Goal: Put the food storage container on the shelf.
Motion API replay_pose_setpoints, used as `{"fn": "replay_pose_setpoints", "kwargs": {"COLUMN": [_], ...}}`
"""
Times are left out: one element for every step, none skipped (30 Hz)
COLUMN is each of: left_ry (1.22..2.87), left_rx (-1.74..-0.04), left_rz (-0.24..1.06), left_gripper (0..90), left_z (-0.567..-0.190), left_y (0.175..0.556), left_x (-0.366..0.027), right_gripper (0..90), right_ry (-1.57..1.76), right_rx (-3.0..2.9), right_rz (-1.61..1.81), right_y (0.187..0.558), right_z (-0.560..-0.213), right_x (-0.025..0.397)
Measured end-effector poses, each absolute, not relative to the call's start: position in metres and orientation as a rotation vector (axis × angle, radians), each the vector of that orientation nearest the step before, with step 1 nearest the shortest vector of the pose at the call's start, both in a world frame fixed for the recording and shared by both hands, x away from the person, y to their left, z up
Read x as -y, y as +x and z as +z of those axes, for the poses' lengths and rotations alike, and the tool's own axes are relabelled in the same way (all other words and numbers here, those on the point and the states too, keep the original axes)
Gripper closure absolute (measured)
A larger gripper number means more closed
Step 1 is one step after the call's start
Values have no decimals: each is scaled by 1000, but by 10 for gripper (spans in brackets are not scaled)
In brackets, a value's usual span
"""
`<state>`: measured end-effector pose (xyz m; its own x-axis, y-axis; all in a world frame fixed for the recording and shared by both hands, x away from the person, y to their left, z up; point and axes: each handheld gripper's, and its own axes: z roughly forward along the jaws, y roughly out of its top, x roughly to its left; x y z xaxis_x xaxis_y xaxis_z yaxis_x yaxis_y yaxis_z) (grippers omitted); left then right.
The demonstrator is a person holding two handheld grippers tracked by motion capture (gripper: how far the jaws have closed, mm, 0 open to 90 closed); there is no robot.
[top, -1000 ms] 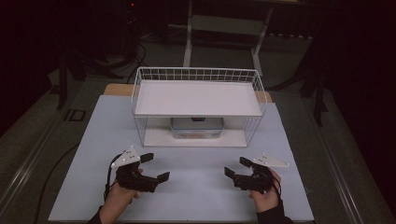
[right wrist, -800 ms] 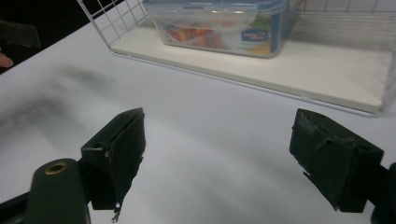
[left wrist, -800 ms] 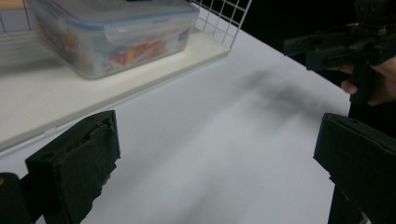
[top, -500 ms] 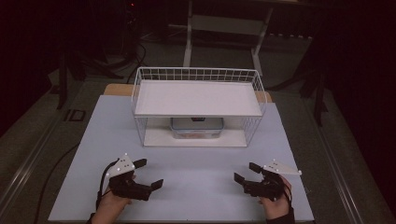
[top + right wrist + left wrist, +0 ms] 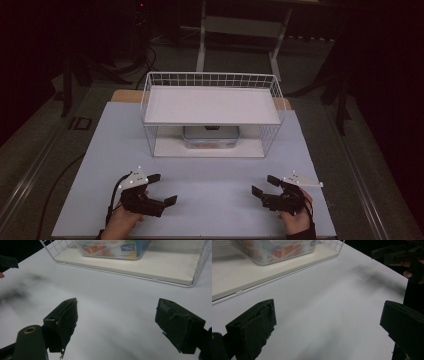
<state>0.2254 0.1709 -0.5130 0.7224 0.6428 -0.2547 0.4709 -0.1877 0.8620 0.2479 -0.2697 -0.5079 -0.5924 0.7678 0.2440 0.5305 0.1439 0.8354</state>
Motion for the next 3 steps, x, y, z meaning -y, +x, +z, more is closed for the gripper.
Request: {"fn": "replay_pose_setpoints", "kwargs": {"left_ry": [1831,1832,1834], "left_rx": [-869,-869,-866], "left_rz": [193,193,195], "left_gripper": [0,0,0], "left_z": [-513,-513,-513], "left_y": [225,225,225], "left_x": [-171,-170,-170], "right_gripper": [180,180,180], "right_ry": [1267,1265,1264], "right_rx": [-2183,-2185,-2185], "right_rz": [1423,1420,1426], "right_y": [248,248,248], "right_z": [-508,-508,-508], "right_x": [269,269,269]}}
